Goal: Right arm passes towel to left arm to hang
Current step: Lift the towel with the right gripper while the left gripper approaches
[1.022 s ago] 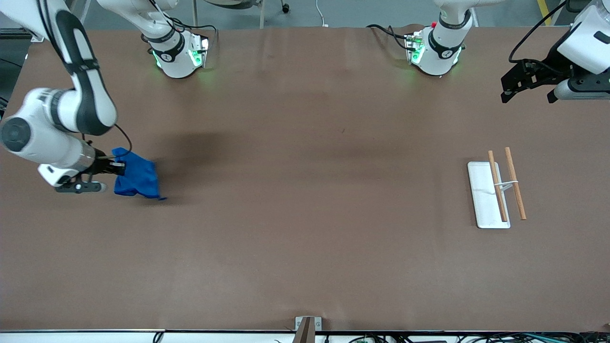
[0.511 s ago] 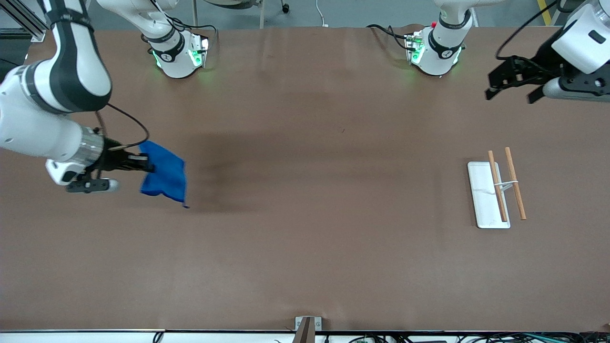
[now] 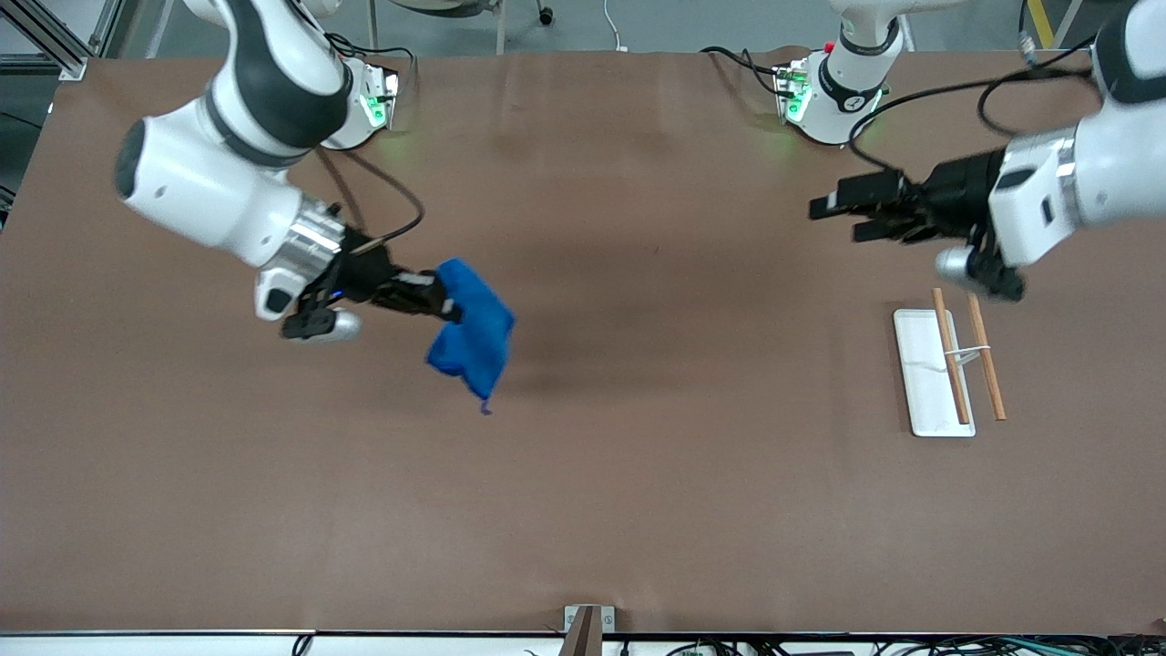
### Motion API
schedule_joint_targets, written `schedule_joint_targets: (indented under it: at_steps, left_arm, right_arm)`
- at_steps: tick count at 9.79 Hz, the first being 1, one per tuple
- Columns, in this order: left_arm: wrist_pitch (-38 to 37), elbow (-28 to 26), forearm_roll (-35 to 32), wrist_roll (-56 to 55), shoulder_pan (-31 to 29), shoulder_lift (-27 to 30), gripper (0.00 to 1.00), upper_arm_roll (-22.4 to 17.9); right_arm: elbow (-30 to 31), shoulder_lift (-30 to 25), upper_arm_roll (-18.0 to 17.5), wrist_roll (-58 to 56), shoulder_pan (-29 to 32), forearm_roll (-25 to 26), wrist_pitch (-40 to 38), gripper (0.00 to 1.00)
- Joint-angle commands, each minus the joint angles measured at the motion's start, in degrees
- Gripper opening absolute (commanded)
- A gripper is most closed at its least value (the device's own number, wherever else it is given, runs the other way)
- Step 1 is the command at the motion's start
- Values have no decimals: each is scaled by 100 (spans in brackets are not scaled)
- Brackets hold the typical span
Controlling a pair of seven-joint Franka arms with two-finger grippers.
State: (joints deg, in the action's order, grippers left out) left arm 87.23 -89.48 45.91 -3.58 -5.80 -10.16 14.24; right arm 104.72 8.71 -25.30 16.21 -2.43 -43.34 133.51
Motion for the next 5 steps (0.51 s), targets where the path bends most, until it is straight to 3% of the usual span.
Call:
schedule_joint_targets:
  at_steps: [1,2,5]
  left_arm:
    - [110,-17,967,182,166,-616,100,26]
    - [110,-43,1311,400,175,-818,100,26]
    - [101,-183,2165,1234,176,-1407,100,104]
  right_arm:
    - [-74,26,-430,102,111,-1362,193,0]
    - [-136,26,-632,85,120,-2101,289,0]
    - [-268,26,-897,32,120,-3371,438,0]
